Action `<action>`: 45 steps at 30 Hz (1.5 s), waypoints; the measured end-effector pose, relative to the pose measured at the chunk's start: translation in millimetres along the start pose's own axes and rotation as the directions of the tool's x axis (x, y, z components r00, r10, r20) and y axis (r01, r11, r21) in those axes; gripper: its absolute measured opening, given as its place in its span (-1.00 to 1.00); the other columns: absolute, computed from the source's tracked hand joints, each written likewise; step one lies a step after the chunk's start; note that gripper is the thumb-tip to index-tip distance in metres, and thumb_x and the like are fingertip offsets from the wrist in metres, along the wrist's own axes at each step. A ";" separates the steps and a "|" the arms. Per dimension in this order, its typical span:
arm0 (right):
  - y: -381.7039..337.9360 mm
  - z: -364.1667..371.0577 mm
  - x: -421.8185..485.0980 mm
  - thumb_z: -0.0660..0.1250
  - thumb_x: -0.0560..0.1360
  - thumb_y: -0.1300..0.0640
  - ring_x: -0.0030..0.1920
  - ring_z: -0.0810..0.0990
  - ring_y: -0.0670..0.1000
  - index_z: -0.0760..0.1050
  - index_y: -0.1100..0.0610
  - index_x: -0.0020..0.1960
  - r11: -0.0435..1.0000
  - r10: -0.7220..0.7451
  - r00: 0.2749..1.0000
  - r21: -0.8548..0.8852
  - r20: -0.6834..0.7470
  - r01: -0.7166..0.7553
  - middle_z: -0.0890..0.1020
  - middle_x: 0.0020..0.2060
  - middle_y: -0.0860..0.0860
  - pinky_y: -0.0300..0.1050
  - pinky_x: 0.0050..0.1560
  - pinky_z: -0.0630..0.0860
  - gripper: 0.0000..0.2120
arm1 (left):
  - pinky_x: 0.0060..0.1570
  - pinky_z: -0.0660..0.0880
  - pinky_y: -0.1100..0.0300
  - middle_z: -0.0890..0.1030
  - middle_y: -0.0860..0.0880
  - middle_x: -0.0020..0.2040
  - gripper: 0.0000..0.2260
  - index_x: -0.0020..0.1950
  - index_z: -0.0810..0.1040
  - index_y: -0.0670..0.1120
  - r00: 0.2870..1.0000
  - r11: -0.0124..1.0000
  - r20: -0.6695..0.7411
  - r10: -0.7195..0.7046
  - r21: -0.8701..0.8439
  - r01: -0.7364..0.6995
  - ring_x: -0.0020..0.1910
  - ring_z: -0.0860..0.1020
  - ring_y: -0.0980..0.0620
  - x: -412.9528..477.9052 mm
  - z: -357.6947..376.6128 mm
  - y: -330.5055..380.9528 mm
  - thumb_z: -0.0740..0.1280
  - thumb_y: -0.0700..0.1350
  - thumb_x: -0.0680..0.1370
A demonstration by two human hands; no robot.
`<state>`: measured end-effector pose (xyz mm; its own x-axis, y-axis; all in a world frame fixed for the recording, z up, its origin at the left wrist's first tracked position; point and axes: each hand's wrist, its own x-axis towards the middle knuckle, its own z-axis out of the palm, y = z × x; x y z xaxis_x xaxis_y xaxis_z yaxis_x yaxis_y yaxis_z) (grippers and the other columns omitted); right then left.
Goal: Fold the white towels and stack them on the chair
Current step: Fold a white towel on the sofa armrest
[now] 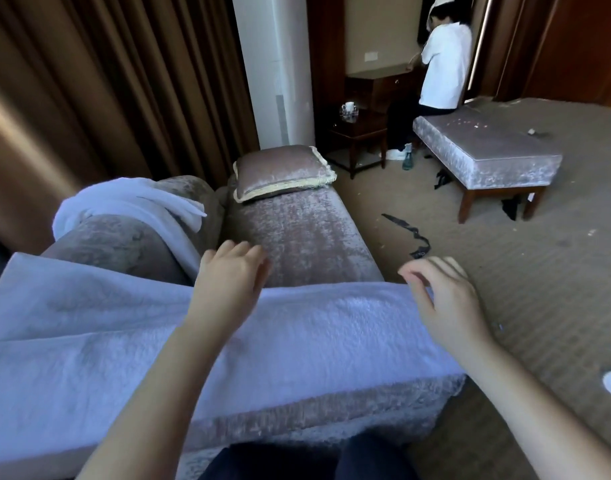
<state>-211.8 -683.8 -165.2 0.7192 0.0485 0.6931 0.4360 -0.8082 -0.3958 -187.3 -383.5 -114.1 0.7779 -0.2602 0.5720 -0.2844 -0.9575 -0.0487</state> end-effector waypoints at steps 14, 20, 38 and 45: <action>31.9 44.6 31.7 0.06 0.49 -0.23 -0.33 0.36 -0.09 0.19 -0.11 -0.39 0.994 -0.067 0.923 0.104 0.379 0.029 0.32 -0.47 -0.12 -0.26 -0.29 0.23 -0.66 | -0.35 0.24 0.17 0.44 0.04 -0.29 -0.63 -0.29 0.31 0.00 0.898 0.972 0.434 0.070 -0.231 0.035 -0.32 0.39 0.08 2.4 34.3 4.1 0.18 0.20 0.60; 32.6 38.2 45.2 0.11 0.49 -0.22 -0.36 0.35 -0.19 0.30 0.00 -0.37 0.999 -0.048 0.929 0.037 0.367 0.036 0.37 -0.43 -0.11 -0.24 -0.28 0.21 -0.62 | -0.27 0.25 0.14 0.60 -0.06 -0.18 -0.61 -0.20 0.47 -0.07 0.859 0.995 0.511 0.023 -0.097 0.031 -0.12 0.56 -0.05 14.8 24.8 0.6 0.07 0.14 0.66; 4.2 138.8 112.3 0.26 0.54 0.23 -0.06 0.52 0.11 0.54 0.13 -0.05 0.974 -0.105 0.949 -0.160 0.297 0.158 0.59 -0.13 0.03 -0.02 -0.02 0.36 -0.92 | -0.05 0.34 0.15 0.59 0.01 0.06 -0.75 0.14 0.55 -0.05 0.795 0.986 0.596 0.109 0.036 -0.162 0.11 0.51 -0.04 67.1 126.8 -55.8 0.12 0.00 0.66; 9.6 136.0 108.7 0.27 0.52 0.27 -0.01 0.51 0.09 0.54 0.14 -0.04 0.981 -0.061 0.949 -0.156 0.310 0.114 0.59 -0.09 0.03 -0.15 -0.01 0.21 -0.90 | 0.05 0.44 0.11 0.57 -0.05 0.10 -0.66 0.15 0.58 -0.13 0.541 0.999 0.841 -0.018 -0.008 0.046 0.11 0.52 -0.08 60.1 133.9 -52.9 0.11 0.04 0.67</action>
<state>-55.9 -606.5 -175.6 0.8237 0.2773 0.4946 0.4253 -0.8791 -0.2153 -50.4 -365.2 -186.8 0.8971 -0.2286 -0.3782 -0.2531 -0.9673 -0.0157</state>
